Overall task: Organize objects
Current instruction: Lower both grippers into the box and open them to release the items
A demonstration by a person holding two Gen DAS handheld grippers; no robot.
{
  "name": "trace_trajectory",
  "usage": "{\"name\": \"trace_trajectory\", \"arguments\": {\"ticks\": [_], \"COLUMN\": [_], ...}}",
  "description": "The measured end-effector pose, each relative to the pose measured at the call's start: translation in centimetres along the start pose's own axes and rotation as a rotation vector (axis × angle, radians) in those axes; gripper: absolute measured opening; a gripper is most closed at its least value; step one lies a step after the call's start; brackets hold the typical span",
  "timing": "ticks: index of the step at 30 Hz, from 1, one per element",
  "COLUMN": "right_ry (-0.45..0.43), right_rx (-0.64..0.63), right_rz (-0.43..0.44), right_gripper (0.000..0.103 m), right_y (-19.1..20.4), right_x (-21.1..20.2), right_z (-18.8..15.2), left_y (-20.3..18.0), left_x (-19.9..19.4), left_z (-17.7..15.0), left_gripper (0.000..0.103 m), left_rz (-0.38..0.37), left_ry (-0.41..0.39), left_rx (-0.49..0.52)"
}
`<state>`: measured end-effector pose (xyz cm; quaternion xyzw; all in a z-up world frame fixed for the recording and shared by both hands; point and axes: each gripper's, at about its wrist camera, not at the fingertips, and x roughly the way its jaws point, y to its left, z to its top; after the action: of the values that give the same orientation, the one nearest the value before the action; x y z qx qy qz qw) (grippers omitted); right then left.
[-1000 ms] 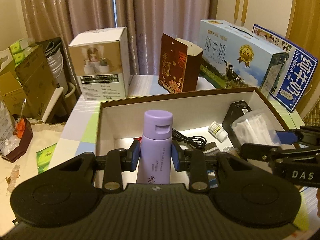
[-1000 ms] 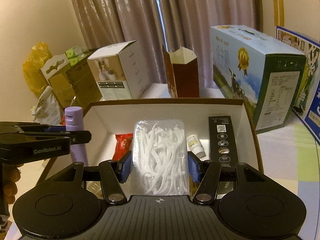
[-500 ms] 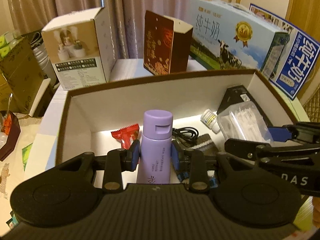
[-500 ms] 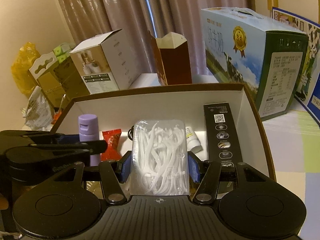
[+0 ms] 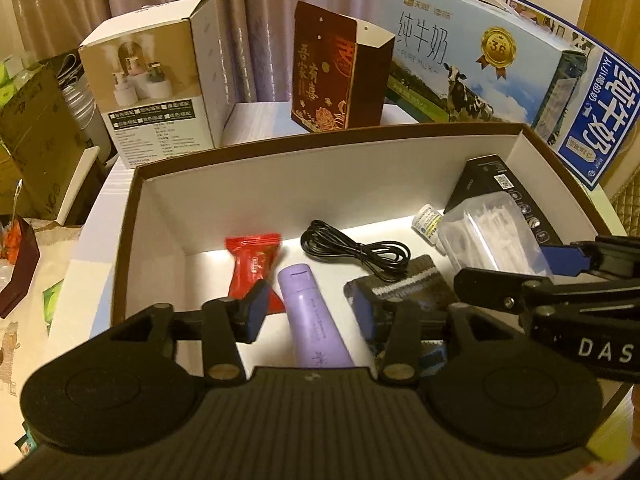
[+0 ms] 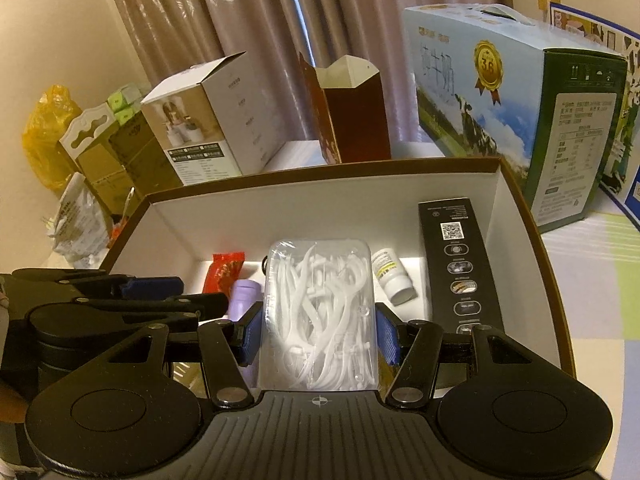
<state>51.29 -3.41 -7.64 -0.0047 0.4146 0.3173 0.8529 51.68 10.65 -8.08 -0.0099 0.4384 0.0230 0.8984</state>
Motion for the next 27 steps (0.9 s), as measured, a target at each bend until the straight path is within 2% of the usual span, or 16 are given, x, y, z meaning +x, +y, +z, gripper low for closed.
{"name": "trace_trajectory", "arguments": {"ticks": [15,17,19,27], "right_ry": [-0.007,-0.038,-0.061,-0.045], "right_rx": [0.005,0.021,0.032,0.018], "right_rz": [0.02,0.029,0.037,0.034], "right_gripper": [0.054,0.056,0.067,0.073], "right_y": [0.9,1.0,1.0,0.3], "right_x": [0.4,0.3,0.1,-0.7], "right_z": [0.4,0.7,1.0,0.9], "left_y": [1.4,1.6,1.9,2.2], "left_x": [-1.3,-1.4,-1.6,-2.7], "left_z": [0.3,0.3,0.2,0.0], "left_gripper": [0.071,0.075,0.079,0.092], "left_rz": [0.02,0.03,0.029,0.021], "left_ry": [-0.011,-0.014,-0.016,-0.034], "left_rx": [-0.002,-0.008,-0.016,-0.015]}}
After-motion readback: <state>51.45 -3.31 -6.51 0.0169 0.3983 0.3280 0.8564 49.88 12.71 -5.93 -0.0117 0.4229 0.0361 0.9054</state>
